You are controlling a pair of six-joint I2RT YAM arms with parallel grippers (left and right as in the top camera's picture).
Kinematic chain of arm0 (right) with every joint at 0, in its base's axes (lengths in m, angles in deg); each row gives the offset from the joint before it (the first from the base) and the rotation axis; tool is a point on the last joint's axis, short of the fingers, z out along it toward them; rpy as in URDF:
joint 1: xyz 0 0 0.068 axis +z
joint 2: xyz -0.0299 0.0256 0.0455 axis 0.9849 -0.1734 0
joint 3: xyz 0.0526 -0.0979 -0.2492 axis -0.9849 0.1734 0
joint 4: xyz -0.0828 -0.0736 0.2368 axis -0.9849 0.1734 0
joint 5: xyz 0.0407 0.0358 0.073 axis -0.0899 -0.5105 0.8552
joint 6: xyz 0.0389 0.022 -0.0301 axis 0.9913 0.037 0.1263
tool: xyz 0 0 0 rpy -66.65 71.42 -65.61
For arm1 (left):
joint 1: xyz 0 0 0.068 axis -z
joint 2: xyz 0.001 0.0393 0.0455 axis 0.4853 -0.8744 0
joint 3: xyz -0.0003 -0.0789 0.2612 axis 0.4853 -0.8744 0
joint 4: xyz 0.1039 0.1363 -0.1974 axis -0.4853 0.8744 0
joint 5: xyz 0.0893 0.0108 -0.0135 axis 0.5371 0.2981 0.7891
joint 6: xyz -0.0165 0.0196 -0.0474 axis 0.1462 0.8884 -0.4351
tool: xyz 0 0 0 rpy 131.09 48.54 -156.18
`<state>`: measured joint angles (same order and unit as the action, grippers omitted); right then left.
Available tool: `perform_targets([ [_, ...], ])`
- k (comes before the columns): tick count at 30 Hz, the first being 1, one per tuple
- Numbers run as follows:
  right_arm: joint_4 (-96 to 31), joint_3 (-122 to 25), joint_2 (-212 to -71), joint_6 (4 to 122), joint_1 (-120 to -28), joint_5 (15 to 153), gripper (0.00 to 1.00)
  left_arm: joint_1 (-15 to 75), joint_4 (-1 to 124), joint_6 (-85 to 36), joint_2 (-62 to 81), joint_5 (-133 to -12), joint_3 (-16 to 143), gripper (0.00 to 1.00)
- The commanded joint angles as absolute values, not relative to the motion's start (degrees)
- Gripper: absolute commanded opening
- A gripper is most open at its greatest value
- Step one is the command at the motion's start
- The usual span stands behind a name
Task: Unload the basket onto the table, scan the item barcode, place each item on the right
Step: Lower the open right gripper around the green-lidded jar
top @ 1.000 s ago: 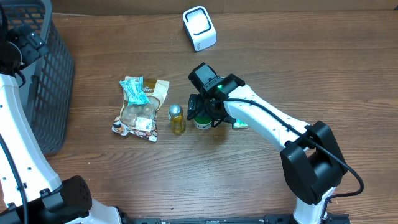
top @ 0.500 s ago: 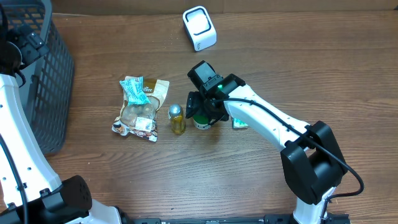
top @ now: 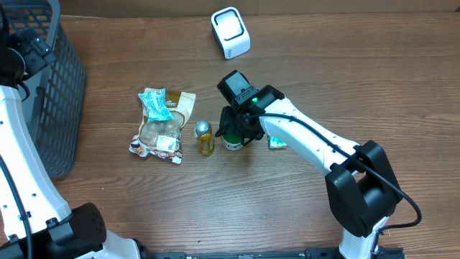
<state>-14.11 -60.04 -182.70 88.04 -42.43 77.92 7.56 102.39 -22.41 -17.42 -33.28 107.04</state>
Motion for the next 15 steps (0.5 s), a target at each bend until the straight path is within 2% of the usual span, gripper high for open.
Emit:
perform_targets([
  [1,-14.06,-59.71,-183.01,88.04,-42.19,78.51,0.57,7.40,102.17,-21.38,-17.73,-33.15,107.56,1.00],
  [8,-14.04,-59.71,-183.01,82.80,-42.21,78.51,0.51,7.40,102.17,-21.38,-17.73,-33.13,107.56,1.00],
  [15,-14.06,-59.71,-183.01,81.64,-42.21,78.49,0.49,7.40,102.17,-21.38,-17.73,-33.13,107.56,1.00],
])
